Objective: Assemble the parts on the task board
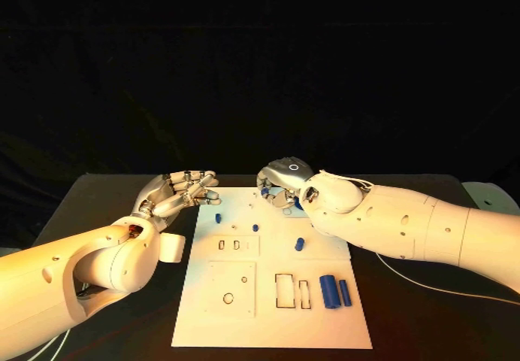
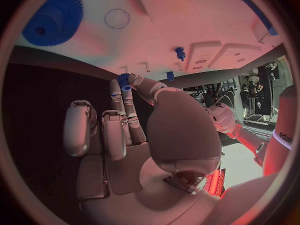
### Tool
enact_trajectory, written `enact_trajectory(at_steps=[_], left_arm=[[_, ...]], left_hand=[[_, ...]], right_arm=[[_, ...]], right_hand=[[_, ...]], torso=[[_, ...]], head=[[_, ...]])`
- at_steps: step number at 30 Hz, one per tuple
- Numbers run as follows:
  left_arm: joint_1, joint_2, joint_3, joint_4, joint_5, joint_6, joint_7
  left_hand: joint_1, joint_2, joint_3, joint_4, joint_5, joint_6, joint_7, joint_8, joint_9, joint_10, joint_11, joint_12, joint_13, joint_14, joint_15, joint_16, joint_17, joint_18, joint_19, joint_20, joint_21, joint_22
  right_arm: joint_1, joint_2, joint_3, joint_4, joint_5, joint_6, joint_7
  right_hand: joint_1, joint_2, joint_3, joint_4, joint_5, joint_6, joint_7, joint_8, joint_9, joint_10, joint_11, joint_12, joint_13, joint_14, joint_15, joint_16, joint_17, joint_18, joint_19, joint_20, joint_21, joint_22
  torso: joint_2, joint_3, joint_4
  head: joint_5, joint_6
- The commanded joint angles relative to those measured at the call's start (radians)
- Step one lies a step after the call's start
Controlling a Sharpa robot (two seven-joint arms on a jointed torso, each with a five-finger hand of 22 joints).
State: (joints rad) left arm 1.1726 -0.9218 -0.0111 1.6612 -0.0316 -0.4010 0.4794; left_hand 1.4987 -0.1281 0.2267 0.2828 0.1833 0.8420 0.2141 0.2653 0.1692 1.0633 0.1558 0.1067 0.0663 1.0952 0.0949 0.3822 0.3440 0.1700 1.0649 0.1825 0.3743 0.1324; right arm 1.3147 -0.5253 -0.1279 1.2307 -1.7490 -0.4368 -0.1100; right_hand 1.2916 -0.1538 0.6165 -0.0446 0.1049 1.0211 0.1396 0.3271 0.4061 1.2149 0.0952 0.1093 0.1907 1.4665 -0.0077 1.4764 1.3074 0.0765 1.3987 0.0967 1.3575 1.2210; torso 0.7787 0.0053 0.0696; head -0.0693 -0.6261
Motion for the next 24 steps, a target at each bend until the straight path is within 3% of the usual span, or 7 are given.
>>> enact_trajectory(at_steps=[1, 4, 7, 14, 24], left_arm=[[0.002, 0.005, 0.001, 0.000, 0.002, 0.021, 0.003], [0.002, 0.007, 0.001, -0.001, 0.002, 0.022, 0.002], [0.002, 0.007, 0.001, -0.001, 0.002, 0.022, 0.002], [0.003, 0.011, 0.001, -0.003, 0.002, 0.023, 0.001], [0.005, 0.013, 0.001, -0.006, 0.002, 0.023, 0.000]], left_hand=[[-0.005, 0.002, 0.004, 0.000, -0.004, -0.006, 0.004, -0.005, -0.001, -0.002, 0.002, -0.005, 0.000, -0.007, 0.000, 0.001, 0.001, 0.011, -0.005, 0.004, -0.001, -0.001], [-0.005, 0.002, 0.004, 0.000, -0.004, -0.006, 0.004, -0.005, -0.001, -0.002, 0.002, -0.005, 0.000, -0.007, 0.000, 0.001, 0.001, 0.011, -0.005, 0.004, -0.001, -0.001], [-0.005, 0.002, 0.004, 0.000, -0.004, -0.006, 0.004, -0.005, -0.001, -0.002, 0.002, -0.005, 0.000, -0.007, 0.000, 0.001, 0.001, 0.011, -0.005, 0.004, -0.001, -0.001], [-0.005, 0.002, 0.004, 0.000, -0.004, -0.006, 0.004, -0.005, -0.001, -0.002, 0.002, -0.005, 0.000, -0.007, 0.000, 0.001, 0.001, 0.011, -0.005, 0.004, -0.001, -0.001], [-0.003, 0.002, 0.005, -0.002, -0.004, -0.007, 0.004, -0.006, -0.001, -0.003, 0.002, -0.007, 0.000, -0.008, 0.000, 0.001, 0.002, 0.011, -0.005, 0.004, -0.001, -0.001]], right_arm=[[-0.003, 0.017, 0.000, -0.020, -0.002, -0.046, -0.007], [-0.005, 0.031, 0.000, -0.038, 0.000, -0.053, -0.007], [-0.008, 0.043, 0.000, -0.051, 0.001, -0.060, -0.007], [-0.015, 0.067, 0.000, -0.072, 0.001, -0.063, -0.004], [-0.025, 0.084, 0.000, -0.095, 0.005, -0.028, -0.005]], right_hand=[[0.028, 0.033, 0.001, -0.002, 0.005, -0.009, -0.001, 0.001, 0.001, 0.027, -0.027, -0.005, 0.002, 0.068, -0.001, 0.004, 0.068, -0.007, -0.001, -0.002, 0.004, 0.001], [0.027, 0.033, 0.002, -0.003, 0.004, -0.012, 0.000, 0.001, 0.003, 0.025, -0.027, -0.006, 0.003, 0.068, 0.000, 0.005, 0.069, -0.007, -0.002, -0.002, 0.004, 0.001], [0.027, 0.033, 0.002, -0.003, 0.004, -0.012, 0.000, 0.001, 0.003, 0.025, -0.027, -0.006, 0.003, 0.068, 0.000, 0.005, 0.069, -0.007, -0.002, -0.002, 0.004, 0.001], [0.026, 0.033, 0.003, -0.003, 0.004, -0.014, 0.001, 0.000, 0.004, 0.024, -0.026, -0.007, 0.003, 0.069, 0.000, 0.006, 0.071, -0.007, -0.002, -0.001, 0.004, 0.001], [0.024, 0.032, 0.003, -0.003, 0.003, -0.016, 0.001, 0.000, 0.006, 0.023, -0.025, -0.008, 0.004, 0.068, 0.001, 0.005, 0.068, -0.006, -0.004, -0.001, 0.003, -0.001]], torso=[[0.002, -0.0047, 0.0100], [0.003, -0.0069, 0.0140], [0.005, -0.0047, 0.0130], [0.005, -0.0066, 0.0166], [0.008, -0.0045, 0.0147]], head=[[-0.001, -0.001], [-0.007, 0.001], [0.001, 0.003], [0.000, -0.001], [0.004, -0.006]])
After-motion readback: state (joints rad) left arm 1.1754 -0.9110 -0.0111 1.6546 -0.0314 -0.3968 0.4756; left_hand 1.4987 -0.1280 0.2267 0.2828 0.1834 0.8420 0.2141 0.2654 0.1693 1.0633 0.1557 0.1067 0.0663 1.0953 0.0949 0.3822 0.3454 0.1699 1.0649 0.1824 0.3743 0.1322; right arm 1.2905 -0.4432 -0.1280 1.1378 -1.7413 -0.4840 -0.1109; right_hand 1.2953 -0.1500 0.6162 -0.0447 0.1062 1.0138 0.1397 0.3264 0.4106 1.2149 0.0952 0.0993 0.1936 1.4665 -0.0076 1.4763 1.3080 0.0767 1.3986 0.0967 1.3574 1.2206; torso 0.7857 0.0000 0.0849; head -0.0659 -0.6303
